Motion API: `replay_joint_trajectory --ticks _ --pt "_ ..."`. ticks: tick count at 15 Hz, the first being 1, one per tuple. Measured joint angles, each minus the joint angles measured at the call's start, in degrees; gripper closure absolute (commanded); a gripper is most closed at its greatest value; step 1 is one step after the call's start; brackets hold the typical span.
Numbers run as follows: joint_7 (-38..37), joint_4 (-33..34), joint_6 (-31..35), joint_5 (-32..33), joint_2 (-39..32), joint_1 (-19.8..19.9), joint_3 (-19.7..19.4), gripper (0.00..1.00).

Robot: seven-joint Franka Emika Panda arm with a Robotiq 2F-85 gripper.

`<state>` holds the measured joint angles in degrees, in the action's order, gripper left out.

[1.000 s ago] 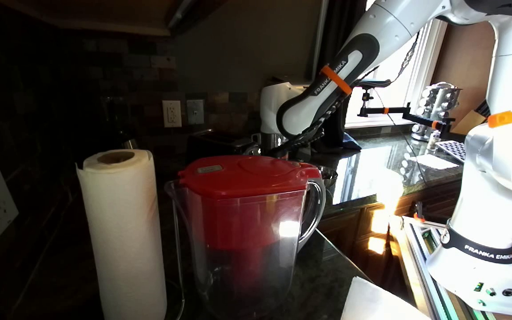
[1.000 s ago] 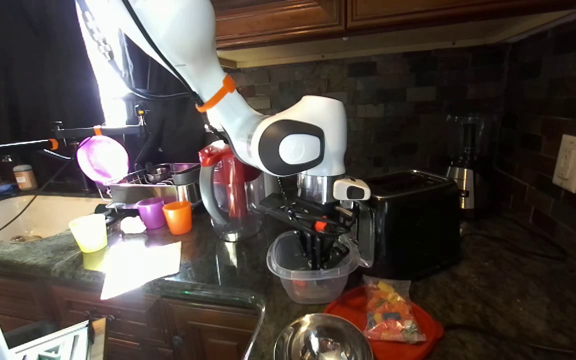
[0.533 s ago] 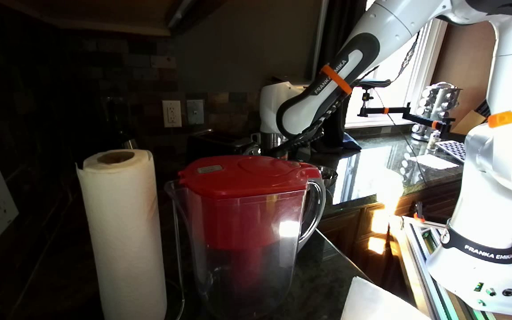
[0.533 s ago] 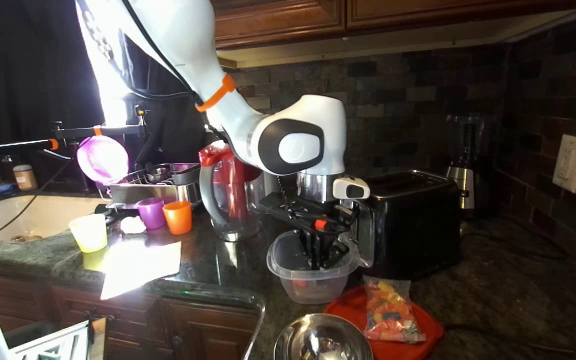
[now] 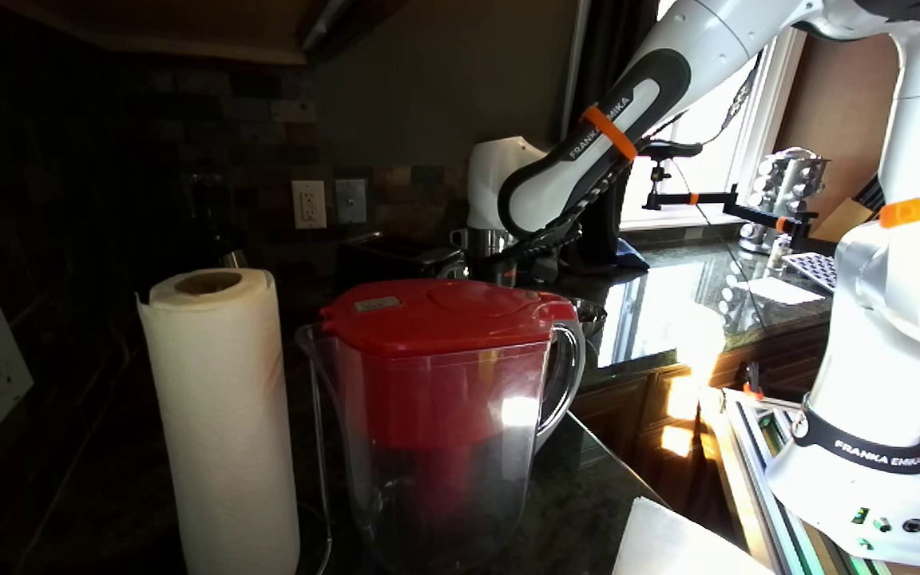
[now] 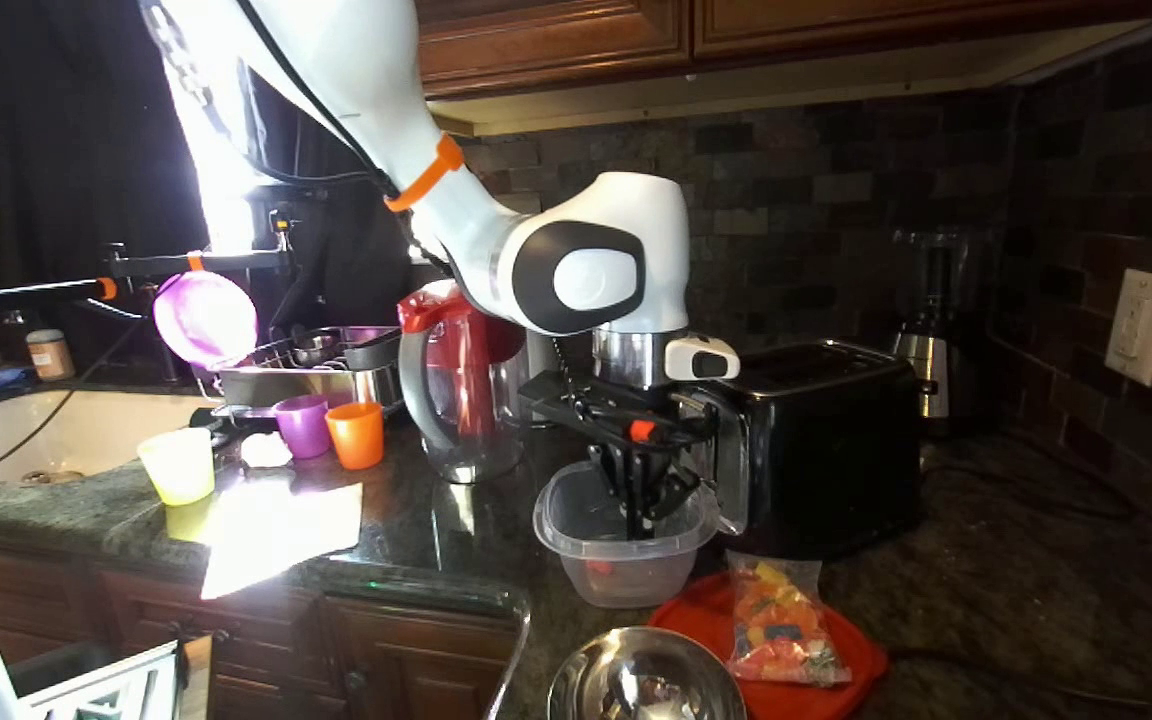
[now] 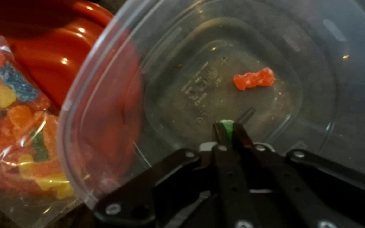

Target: Move the items from the transparent bowl to the silver bowl

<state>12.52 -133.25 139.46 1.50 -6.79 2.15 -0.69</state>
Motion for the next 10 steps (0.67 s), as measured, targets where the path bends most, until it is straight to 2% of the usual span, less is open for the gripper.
replay_joint_trajectory --ticks 10 --pt "-0.01 -2.40 -1.86 0.04 8.00 0.05 -0.07 0.93"
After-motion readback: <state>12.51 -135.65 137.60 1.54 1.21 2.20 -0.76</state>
